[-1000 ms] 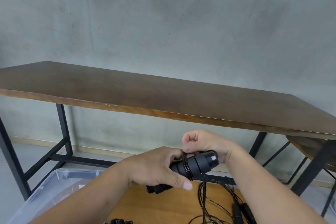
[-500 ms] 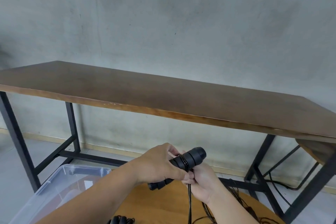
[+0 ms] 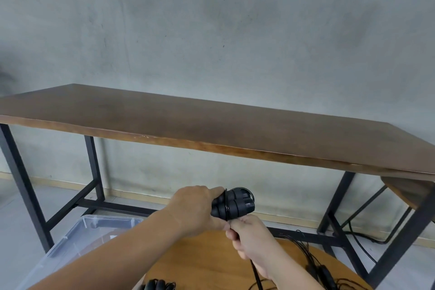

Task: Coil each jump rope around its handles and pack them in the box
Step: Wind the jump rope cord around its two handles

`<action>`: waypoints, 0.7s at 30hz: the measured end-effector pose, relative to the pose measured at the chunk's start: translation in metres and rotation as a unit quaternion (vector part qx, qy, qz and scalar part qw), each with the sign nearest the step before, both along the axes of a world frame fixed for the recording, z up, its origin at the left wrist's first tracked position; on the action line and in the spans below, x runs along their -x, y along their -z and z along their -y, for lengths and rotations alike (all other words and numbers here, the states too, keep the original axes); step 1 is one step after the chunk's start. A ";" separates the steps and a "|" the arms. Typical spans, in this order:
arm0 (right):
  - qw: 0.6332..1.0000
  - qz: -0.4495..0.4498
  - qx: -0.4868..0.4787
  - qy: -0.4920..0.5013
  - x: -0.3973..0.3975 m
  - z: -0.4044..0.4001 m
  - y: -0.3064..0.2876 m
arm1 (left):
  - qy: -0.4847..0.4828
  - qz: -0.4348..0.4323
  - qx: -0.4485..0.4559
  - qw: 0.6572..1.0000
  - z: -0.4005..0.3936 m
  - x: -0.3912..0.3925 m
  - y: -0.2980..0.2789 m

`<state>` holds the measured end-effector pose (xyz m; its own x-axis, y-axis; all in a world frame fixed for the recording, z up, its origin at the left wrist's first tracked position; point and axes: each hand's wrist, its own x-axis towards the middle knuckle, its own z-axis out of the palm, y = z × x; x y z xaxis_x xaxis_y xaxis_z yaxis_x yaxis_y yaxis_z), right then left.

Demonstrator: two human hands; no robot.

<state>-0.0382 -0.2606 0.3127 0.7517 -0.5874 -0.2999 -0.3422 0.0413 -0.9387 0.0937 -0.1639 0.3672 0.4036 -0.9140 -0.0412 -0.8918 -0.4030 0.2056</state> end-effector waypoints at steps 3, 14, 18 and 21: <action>1.000 -0.004 -0.023 -0.003 0.001 -0.002 -0.007 | -0.018 0.025 -0.035 0.999 0.000 0.003 0.005; 0.977 -0.063 0.194 -0.060 -0.003 -0.020 -0.008 | -0.137 -0.028 0.032 0.990 0.004 0.004 0.017; 0.933 -0.107 0.324 -0.114 -0.003 -0.024 -0.012 | -0.107 0.069 0.010 0.992 0.007 0.005 0.031; 0.908 -0.154 0.358 -0.156 -0.003 -0.027 -0.013 | -0.093 0.105 0.001 0.990 0.006 0.003 0.040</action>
<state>-0.0355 -0.2335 0.3257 0.8607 -0.4867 -0.1493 -0.4824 -0.6859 -0.5448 0.0905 -0.1699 0.3272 0.5651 -0.8225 0.0641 -0.8248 -0.5648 0.0240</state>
